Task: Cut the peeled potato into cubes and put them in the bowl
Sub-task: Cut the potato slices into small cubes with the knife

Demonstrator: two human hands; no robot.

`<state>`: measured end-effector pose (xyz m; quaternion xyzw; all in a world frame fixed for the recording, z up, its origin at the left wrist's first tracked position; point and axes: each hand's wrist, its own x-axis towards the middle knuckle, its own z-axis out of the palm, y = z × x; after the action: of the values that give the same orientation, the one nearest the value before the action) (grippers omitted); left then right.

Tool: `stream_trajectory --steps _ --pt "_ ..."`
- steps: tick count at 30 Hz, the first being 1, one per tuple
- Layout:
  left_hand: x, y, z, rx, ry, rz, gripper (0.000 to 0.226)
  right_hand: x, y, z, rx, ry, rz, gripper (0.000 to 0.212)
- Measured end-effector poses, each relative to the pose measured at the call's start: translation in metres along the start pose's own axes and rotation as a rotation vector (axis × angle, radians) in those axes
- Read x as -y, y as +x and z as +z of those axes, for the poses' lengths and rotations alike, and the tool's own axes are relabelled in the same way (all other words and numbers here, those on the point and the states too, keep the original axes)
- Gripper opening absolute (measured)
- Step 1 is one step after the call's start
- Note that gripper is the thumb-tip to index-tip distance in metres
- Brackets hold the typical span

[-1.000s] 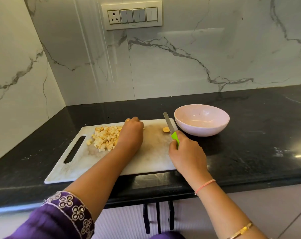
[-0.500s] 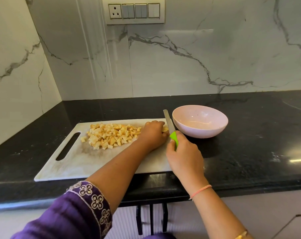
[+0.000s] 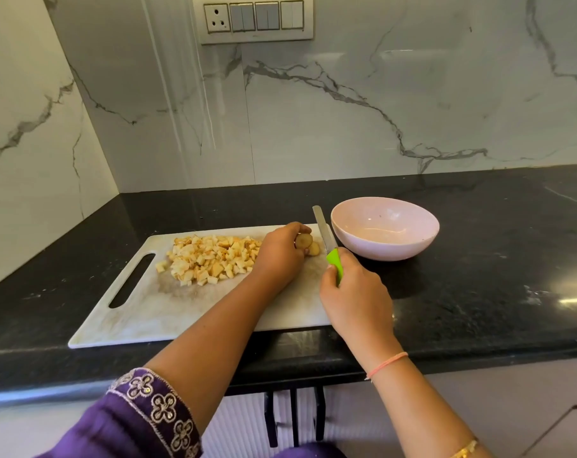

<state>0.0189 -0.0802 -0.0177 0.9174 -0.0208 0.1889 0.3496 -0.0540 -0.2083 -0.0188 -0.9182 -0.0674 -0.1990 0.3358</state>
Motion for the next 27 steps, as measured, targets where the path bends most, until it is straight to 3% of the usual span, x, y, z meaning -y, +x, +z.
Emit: stream_trajectory --steps 9,15,21,27 --pt "0.008 -0.016 -0.011 -0.019 0.034 -0.017 0.025 0.003 -0.004 0.0 0.03 -0.038 -0.013 0.028" --pt "0.009 -0.03 -0.021 0.143 0.105 0.032 0.066 0.005 -0.004 -0.004 0.087 -0.099 -0.018 0.035" --pt "0.015 -0.039 -0.025 -0.04 0.123 0.017 0.056 0.011 -0.001 -0.012 0.198 -0.122 -0.062 0.033" --pt "0.015 -0.039 -0.024 -0.102 0.211 0.05 0.06 0.022 -0.003 -0.016 0.277 -0.218 -0.112 0.027"
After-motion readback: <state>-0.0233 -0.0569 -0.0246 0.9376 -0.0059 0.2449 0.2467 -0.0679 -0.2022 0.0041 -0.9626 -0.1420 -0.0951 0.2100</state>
